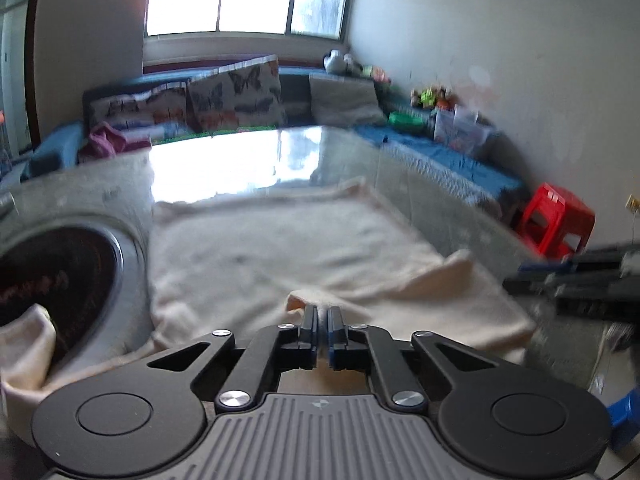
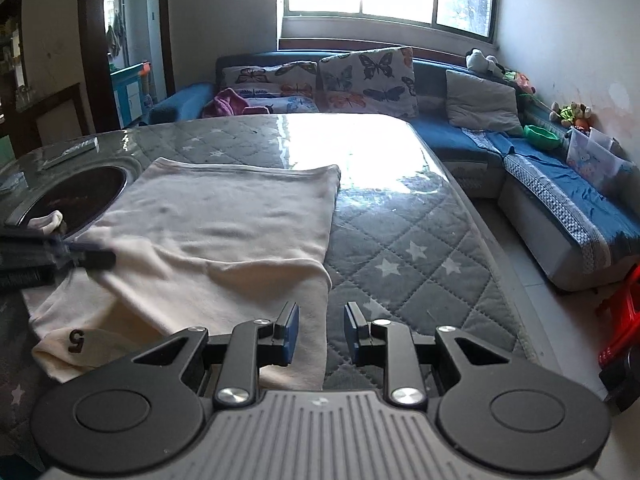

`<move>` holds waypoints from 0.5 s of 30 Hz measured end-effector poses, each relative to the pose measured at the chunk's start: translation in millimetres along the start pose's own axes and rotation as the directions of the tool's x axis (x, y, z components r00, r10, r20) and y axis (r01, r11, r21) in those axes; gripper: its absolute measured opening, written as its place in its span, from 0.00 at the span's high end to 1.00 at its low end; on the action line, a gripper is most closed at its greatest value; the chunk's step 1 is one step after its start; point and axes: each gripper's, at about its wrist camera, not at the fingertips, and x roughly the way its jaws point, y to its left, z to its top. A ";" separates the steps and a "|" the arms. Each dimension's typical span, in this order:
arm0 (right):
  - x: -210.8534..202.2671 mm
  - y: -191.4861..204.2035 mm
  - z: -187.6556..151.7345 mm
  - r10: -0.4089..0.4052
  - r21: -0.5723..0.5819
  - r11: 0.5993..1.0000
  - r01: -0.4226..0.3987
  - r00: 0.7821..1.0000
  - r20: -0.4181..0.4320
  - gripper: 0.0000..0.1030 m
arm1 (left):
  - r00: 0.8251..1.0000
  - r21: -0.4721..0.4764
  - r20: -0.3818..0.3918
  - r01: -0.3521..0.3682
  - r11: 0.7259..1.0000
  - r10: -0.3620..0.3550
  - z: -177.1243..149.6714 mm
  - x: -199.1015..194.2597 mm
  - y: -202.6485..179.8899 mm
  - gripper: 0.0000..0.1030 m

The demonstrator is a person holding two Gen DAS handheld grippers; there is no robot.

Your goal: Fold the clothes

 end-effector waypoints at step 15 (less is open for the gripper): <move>13.0 19.0 10.7 0.060 -0.031 0.998 -0.060 0.998 0.011 0.77 | 0.998 -0.040 -0.024 -0.060 0.997 0.059 -5.0 -5.9 20.6 0.94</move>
